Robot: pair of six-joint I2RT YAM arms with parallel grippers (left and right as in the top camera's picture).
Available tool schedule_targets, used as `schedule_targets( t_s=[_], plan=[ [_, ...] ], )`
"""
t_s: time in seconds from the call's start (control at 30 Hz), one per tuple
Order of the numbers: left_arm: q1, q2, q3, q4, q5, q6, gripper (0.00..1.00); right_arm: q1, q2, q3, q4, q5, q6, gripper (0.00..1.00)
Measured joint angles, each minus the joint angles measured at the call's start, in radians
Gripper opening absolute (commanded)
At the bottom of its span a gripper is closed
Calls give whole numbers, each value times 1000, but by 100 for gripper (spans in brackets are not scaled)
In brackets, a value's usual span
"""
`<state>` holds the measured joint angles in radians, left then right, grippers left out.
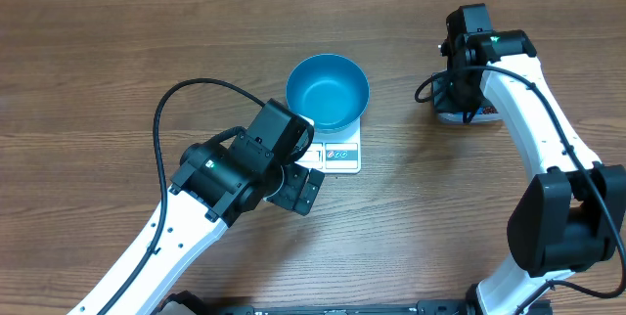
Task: Scoop item into bowl and weigh 150g on scale
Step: 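Drag the scoop through the beans to fill it with the right gripper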
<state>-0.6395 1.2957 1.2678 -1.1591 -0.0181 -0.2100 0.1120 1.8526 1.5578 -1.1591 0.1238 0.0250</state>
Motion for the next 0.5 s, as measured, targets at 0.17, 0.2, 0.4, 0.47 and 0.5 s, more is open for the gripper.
schedule_targets(
  t_s=[0.17, 0.2, 0.4, 0.47, 0.5],
  plan=[
    [0, 0, 0, 0, 0, 0, 100, -10, 2, 0, 5, -31, 0, 4],
    [0, 0, 0, 0, 0, 0, 100, -23, 2, 0, 8, -51, 0, 4],
    [0, 0, 0, 0, 0, 0, 100, -119, 2, 0, 12, -219, -31, 4],
    [0, 0, 0, 0, 0, 0, 100, -150, 2, 2, 11, -272, -55, 4],
    [0, 0, 0, 0, 0, 0, 100, -163, 2, 2, 10, -294, -66, 4]
  ],
)
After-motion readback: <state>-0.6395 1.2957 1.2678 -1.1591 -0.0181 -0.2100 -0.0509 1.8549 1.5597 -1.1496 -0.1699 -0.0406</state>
